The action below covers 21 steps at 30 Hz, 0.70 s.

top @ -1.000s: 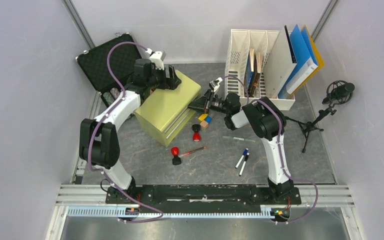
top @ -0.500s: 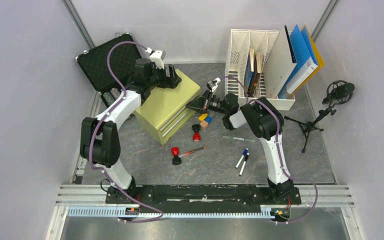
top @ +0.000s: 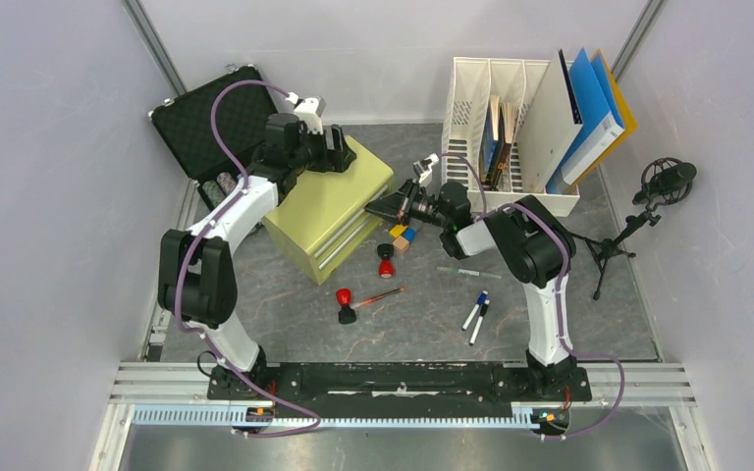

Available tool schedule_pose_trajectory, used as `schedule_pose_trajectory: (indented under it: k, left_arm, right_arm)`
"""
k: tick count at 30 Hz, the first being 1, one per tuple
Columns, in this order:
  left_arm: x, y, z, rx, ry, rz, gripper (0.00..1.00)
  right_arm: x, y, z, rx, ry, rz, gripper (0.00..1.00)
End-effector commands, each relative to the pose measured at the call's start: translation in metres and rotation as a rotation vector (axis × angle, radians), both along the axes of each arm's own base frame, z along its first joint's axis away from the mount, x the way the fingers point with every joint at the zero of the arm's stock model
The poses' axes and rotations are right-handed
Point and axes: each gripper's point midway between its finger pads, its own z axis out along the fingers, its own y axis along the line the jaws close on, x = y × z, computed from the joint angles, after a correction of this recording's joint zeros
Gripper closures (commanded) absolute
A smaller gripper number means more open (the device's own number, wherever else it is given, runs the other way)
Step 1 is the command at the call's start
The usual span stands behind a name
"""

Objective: Organize the desk
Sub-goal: Open the drawer in the storage box.

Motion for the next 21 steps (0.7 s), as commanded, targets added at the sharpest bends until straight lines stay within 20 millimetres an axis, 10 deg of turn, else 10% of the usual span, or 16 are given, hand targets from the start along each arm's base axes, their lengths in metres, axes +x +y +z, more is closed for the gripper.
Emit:
schedule_pose_trajectory:
  k: [1, 15, 21]
  left_arm:
    - [-0.112, -0.005, -0.144, 0.171, 0.583, -0.096, 0.34]
    - [-0.109, -0.002, -0.146, 0.178, 0.593, -0.083, 0.3]
    - [-0.109, -0.002, -0.146, 0.175, 0.593, -0.083, 0.24]
  right_arm:
    - [-0.014, -0.001, 0.037, 0.021, -0.194, 0.039, 1.0]
    - [-0.018, -0.011, 0.046, 0.024, -0.228, 0.038, 0.99]
    - [-0.013, -0.012, 0.029, -0.032, -0.226, 0.029, 0.62]
